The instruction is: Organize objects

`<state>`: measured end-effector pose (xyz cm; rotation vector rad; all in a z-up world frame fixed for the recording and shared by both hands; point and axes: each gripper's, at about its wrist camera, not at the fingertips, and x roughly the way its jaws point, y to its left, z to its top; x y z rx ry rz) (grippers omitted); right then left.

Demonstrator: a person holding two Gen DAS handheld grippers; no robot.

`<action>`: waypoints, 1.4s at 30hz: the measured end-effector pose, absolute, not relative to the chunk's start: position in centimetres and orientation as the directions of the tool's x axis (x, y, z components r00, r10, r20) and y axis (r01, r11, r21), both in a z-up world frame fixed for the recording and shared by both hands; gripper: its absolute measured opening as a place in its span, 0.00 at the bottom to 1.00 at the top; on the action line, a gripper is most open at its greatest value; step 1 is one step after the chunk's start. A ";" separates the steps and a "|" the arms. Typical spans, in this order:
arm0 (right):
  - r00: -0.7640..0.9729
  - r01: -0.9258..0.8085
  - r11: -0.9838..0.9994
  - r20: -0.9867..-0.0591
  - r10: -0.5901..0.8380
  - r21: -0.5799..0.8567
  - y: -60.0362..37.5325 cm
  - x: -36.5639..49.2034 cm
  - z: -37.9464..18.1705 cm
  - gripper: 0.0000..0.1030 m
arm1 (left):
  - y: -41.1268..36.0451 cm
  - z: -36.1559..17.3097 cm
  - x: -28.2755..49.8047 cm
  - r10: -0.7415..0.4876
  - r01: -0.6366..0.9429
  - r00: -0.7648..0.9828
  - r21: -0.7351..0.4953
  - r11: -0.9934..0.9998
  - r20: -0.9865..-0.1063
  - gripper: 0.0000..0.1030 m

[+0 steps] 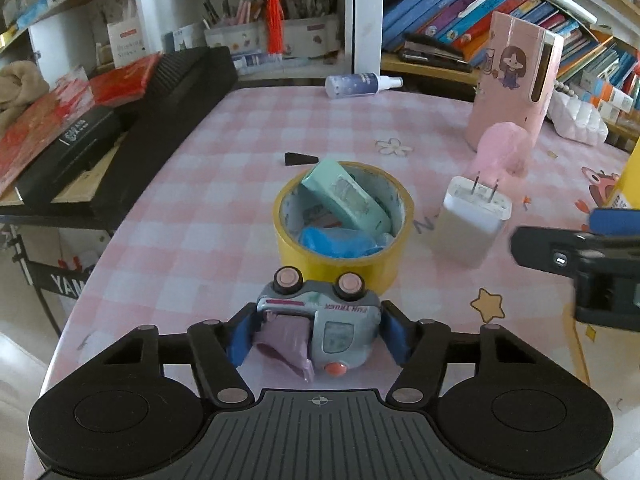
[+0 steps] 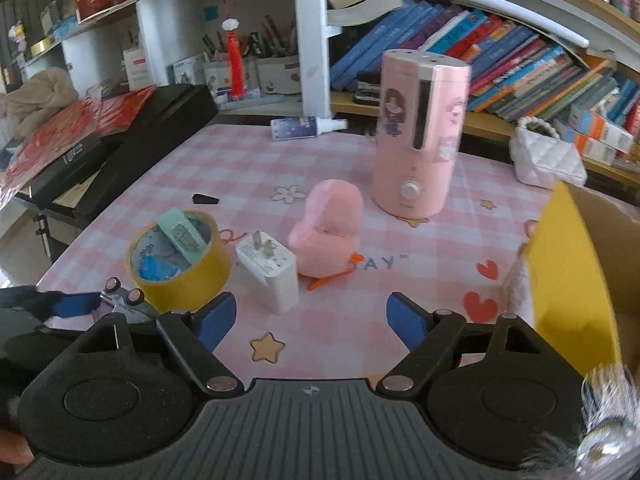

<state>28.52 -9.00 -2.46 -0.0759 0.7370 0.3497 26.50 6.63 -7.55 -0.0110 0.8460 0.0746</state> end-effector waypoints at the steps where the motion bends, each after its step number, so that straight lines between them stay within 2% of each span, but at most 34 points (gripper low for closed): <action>1: 0.683 -0.346 0.937 -0.670 0.291 0.054 -8.7 28.9 -2.6 0.78 | 6.7 -7.6 26.4 0.058 -0.066 0.662 0.019 0.998 -0.747 0.61; 8: 0.629 -0.406 0.912 -0.706 0.324 0.057 -6.8 31.5 -4.5 0.55 | 7.7 -5.8 24.4 0.044 -0.072 0.688 -0.007 0.997 -0.724 0.61; 16: 0.613 -0.438 0.898 -0.717 0.331 0.040 -5.2 33.2 -6.4 0.46 | 8.0 -4.7 21.6 0.021 -0.076 0.677 -0.042 0.996 -0.736 0.61; 18: 0.619 -0.451 0.892 -0.712 0.332 0.024 -5.0 33.2 -6.7 0.38 | 8.1 -4.5 21.1 0.019 -0.080 0.677 -0.048 0.996 -0.736 0.61; 30: 0.648 -0.478 0.878 -0.668 0.366 0.017 -7.2 28.8 -4.6 0.37 | 8.5 -2.6 18.5 -0.013 -0.075 0.727 -0.099 0.992 -0.686 0.61; 42: 0.694 -0.412 0.910 -0.631 0.347 0.048 -9.9 20.9 0.0 0.37 | 8.3 0.0 13.2 -0.114 0.036 0.768 -0.135 0.990 -0.631 0.61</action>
